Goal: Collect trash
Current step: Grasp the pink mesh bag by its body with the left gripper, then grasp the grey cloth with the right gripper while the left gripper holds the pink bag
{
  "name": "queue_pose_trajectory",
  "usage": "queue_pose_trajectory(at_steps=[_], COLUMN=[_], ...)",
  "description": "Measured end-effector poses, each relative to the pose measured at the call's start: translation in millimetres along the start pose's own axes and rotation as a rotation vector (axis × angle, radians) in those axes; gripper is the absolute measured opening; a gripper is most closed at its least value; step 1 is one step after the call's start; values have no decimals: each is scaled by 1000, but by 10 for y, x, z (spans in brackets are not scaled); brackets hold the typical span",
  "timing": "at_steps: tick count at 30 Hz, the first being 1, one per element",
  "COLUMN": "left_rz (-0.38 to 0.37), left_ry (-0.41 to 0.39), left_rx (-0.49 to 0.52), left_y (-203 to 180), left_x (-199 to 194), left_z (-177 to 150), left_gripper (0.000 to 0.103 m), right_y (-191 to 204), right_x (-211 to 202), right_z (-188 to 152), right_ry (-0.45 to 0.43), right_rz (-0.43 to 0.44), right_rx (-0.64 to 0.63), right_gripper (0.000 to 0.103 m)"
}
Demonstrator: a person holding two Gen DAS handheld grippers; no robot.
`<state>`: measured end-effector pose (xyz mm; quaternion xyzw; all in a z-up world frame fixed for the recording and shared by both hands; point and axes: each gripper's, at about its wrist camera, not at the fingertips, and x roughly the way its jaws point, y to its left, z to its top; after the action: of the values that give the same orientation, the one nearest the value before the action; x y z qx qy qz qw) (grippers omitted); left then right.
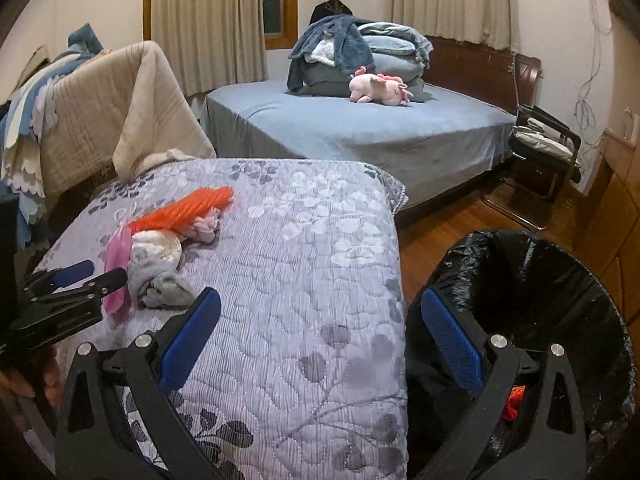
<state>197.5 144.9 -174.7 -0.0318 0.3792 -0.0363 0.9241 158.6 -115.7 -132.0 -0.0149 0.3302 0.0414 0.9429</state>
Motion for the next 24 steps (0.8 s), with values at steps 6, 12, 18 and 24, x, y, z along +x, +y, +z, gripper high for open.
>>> queue_pose_trajectory(at_steps=[6, 12, 18, 24], left_rz=[-58, -70, -31, 40], left_ry=[35, 10, -15, -14], left_rx=[-35, -52, -45, -39], left_y=[48, 108, 225, 452], left_x=[92, -58, -238, -276], left_z=[-26, -49, -65, -118], left_gripper=[25, 20, 20, 20], right_y=[67, 198, 416, 738], right_x=[75, 136, 212, 331], right_z=[-20, -7, 32, 51], right_ry=[17, 24, 19, 19], right_rz=[6, 30, 75, 137], right_rx=[-12, -25, -36, -59], right_gripper=[98, 98, 98, 98])
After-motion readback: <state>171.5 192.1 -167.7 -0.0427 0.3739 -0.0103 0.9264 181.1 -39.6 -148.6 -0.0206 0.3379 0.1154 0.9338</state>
